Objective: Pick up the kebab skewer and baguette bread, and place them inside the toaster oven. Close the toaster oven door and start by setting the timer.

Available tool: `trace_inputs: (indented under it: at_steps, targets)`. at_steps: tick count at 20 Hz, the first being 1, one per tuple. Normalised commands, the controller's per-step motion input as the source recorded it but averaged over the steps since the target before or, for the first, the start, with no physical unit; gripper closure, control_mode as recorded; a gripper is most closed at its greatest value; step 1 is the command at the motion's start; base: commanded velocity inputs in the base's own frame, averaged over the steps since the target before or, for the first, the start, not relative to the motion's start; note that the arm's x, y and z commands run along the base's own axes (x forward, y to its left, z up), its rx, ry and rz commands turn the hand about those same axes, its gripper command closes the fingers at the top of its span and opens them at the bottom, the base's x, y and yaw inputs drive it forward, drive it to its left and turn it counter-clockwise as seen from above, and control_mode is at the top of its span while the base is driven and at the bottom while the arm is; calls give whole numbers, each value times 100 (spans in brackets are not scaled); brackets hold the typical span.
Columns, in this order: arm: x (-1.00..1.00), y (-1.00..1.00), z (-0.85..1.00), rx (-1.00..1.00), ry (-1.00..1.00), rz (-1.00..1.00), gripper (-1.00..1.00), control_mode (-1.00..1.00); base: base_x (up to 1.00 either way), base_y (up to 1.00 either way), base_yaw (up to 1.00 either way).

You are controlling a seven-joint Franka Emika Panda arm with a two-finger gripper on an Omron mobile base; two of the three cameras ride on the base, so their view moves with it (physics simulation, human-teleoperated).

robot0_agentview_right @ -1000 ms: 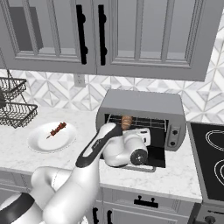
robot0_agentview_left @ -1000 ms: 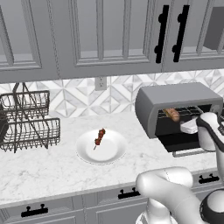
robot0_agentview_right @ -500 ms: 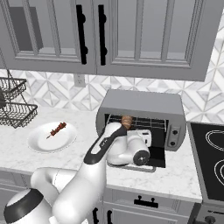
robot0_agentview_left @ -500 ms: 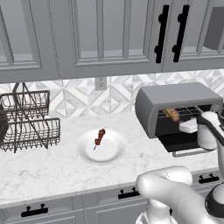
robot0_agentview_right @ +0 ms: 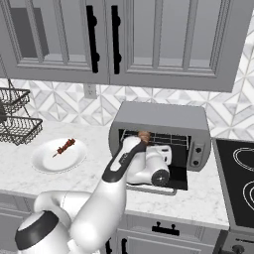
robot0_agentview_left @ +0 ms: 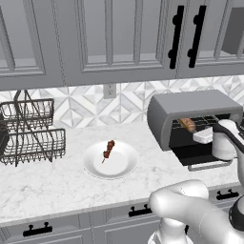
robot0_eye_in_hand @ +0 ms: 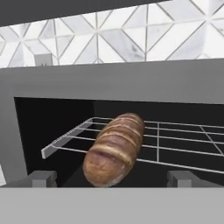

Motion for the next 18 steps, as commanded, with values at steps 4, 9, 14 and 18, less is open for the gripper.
trace_inputs:
  at_steps: [4, 9, 14, 18]
  targets:
    - [30, 0, 0, 1, 0, 0, -100, -100, 0, 0, 0]
    - [6, -11, -10, 4, 0, 0, -100, -100, 0, 0, 0]
    - [-45, -8, -12, 0, -3, 0, -100, -100, 0, 0, 0]
    - [3, 0, -5, 0, 0, 0, -100, -100, 0, 0, 0]
